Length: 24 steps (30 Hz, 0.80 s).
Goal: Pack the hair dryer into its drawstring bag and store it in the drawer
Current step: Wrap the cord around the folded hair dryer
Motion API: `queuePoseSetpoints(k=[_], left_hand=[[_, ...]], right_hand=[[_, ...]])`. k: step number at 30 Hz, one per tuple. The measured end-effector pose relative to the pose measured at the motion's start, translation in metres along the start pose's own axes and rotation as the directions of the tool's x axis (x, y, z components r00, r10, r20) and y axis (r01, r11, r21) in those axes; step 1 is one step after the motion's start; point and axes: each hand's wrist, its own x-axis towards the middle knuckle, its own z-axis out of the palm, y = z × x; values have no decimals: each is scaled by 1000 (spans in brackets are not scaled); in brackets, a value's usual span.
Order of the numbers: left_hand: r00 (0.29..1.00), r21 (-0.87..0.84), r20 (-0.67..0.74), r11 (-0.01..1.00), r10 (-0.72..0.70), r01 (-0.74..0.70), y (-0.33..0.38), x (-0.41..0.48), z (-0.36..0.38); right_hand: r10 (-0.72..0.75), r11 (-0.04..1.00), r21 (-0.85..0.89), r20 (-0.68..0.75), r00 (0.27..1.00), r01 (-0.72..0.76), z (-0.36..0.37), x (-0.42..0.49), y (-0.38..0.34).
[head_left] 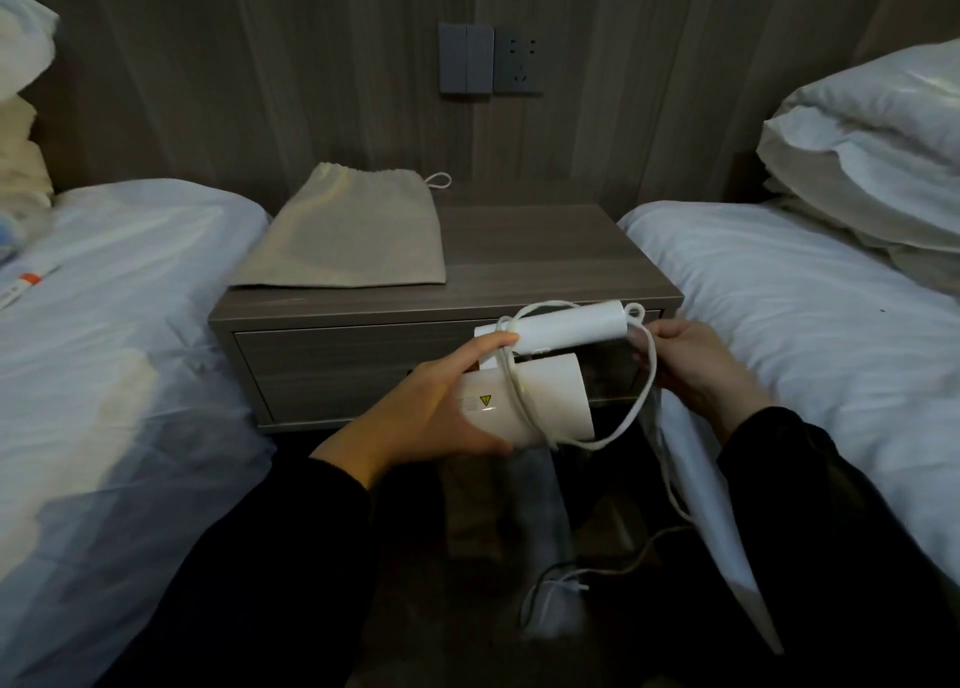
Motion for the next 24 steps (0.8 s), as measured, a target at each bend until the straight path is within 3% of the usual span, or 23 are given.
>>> queuePoseSetpoints(k=[6,11,13,21,24], left_hand=[[984,-245,-161,969,-81,39,-4,4,3],[975,-424,-172,904,-142,57,-1,8,3],[971,-468,-181,882,-157,55,2,9,3],[944,-395,-221,907,-246,144,1,11,-3],[933,-366,-249,918,-258,156,4,10,-4]], right_hand=[[48,997,-66,154,987,-38,23,-17,-1],[52,966,-258,227,972,9,40,-33,-3],[58,966,-258,282,958,17,45,-37,-5],[52,998,-42,359,932,-40,50,-49,-19],[31,979,-201,313,949,35,49,-53,-25]])
